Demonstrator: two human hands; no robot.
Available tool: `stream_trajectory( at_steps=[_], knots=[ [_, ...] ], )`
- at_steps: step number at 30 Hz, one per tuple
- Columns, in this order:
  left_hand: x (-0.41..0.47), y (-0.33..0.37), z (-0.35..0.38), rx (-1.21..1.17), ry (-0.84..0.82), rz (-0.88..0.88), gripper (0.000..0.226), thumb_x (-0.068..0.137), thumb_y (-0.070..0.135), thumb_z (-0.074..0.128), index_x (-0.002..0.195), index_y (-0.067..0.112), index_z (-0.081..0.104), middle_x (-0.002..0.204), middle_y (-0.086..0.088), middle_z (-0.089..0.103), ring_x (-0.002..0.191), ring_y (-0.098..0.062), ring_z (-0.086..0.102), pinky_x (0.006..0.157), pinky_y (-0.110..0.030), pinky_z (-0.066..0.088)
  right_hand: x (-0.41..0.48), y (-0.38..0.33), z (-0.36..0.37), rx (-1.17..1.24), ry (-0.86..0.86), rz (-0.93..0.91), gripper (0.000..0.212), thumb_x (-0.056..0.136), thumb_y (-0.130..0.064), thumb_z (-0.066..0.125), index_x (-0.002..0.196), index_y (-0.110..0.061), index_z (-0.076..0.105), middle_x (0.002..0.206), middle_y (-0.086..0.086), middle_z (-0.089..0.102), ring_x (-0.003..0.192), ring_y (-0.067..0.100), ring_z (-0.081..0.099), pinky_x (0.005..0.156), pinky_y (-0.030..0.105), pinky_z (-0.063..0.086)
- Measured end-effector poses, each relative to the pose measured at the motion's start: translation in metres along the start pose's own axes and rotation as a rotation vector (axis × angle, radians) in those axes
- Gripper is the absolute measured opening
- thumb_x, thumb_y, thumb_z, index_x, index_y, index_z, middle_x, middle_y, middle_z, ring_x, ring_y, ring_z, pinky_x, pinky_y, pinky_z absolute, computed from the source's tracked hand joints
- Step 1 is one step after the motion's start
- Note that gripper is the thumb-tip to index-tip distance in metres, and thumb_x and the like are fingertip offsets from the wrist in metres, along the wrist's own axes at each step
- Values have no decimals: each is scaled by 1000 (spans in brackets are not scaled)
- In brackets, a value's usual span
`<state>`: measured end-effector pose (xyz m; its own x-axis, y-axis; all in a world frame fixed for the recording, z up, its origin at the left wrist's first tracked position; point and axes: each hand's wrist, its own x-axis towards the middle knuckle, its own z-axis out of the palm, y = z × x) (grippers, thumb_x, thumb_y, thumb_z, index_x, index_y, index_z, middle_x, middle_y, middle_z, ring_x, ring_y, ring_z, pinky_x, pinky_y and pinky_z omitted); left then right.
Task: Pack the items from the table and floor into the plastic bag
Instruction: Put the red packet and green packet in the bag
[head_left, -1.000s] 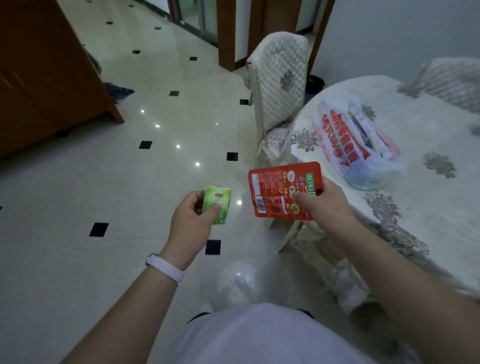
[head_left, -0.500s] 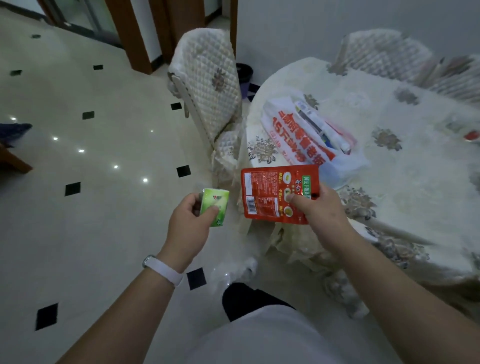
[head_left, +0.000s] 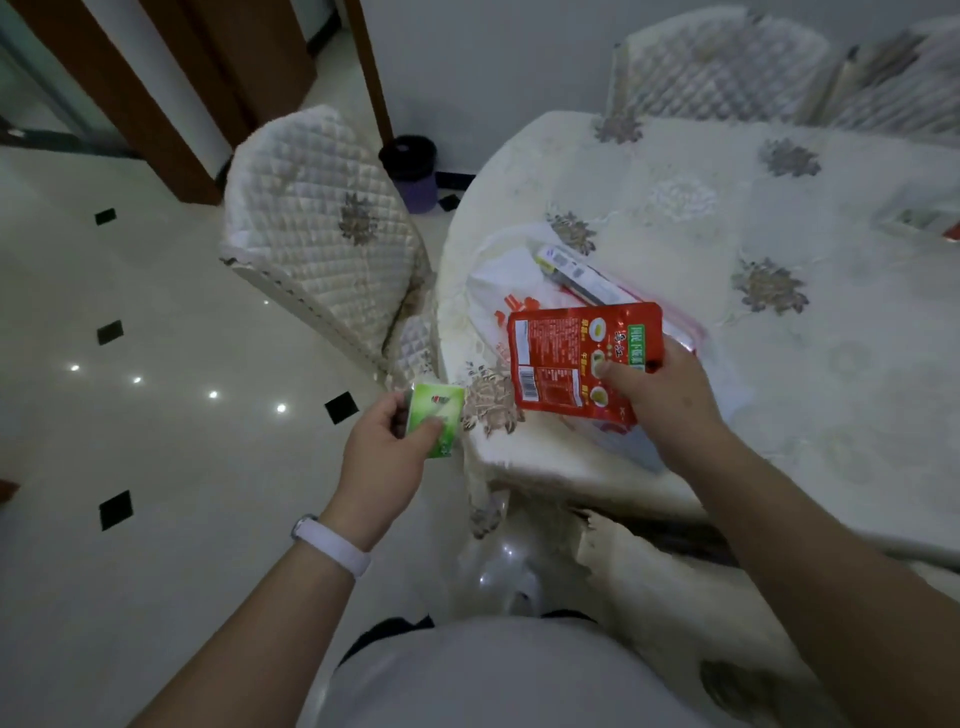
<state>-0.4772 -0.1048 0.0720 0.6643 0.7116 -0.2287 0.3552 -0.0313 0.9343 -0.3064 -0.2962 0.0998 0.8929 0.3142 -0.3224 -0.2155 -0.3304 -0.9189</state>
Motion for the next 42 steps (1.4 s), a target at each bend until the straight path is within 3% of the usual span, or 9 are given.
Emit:
stream_trajectory(
  at_steps=[3, 8, 14, 18, 24, 30, 36, 42],
  knots=[
    [30, 18, 25, 10, -117, 14, 19, 89, 5, 66, 97, 23, 68, 92, 3, 73, 79, -4, 68, 67, -20, 53, 19, -6, -23, 8, 109, 0, 32, 86, -22, 73, 116, -24, 63, 99, -4, 73, 86, 14, 72, 80, 41, 59],
    [96, 42, 65, 73, -332, 53, 15, 83, 19, 69, 97, 26, 67, 97, -3, 73, 90, -23, 70, 84, -49, 57, 43, 7, -53, 69, 334, 50, 24, 83, -19, 74, 104, -25, 66, 94, -3, 74, 83, 15, 73, 79, 41, 59],
    [182, 71, 118, 157, -515, 159, 15, 91, 11, 63, 96, 25, 65, 95, -4, 72, 87, -23, 69, 77, -46, 58, 70, 15, -64, 125, 558, 129, 31, 83, -14, 74, 112, -19, 65, 100, 0, 72, 87, 18, 71, 79, 41, 59],
    [239, 79, 146, 197, -639, 199, 15, 92, 11, 62, 99, 25, 64, 96, 1, 70, 87, -15, 67, 75, -35, 56, 94, 8, -49, 159, 679, 181, 28, 84, -13, 73, 109, -23, 64, 100, -1, 72, 89, 17, 70, 77, 37, 58],
    [308, 73, 192, 407, -928, 322, 15, 90, 16, 66, 101, 23, 59, 90, 11, 65, 80, -6, 61, 69, -24, 50, 142, -5, -11, 96, 668, 285, 26, 87, -18, 72, 111, -23, 66, 98, -5, 73, 86, 12, 71, 74, 29, 57],
    [340, 46, 192, 741, -1216, 505, 7, 90, 24, 62, 97, 24, 59, 85, 8, 62, 76, -15, 59, 61, -27, 42, 168, -1, 15, 16, 516, 377, 23, 89, -14, 69, 110, -21, 65, 100, -3, 72, 83, 11, 71, 78, 30, 59],
    [361, 42, 177, 849, -1238, 649, 30, 94, 33, 59, 123, 22, 61, 107, 0, 69, 90, -21, 64, 72, -35, 52, 188, -2, 25, 34, 420, 424, 25, 90, -16, 68, 114, -21, 65, 102, -1, 73, 86, 17, 73, 84, 41, 58],
    [380, 50, 173, 934, -1223, 741, 37, 90, 21, 58, 128, 20, 60, 125, -4, 63, 104, -25, 61, 78, -31, 46, 207, -14, 32, 123, 426, 397, 27, 90, -15, 68, 116, -19, 64, 103, 2, 73, 86, 18, 73, 82, 35, 59]
  ],
)
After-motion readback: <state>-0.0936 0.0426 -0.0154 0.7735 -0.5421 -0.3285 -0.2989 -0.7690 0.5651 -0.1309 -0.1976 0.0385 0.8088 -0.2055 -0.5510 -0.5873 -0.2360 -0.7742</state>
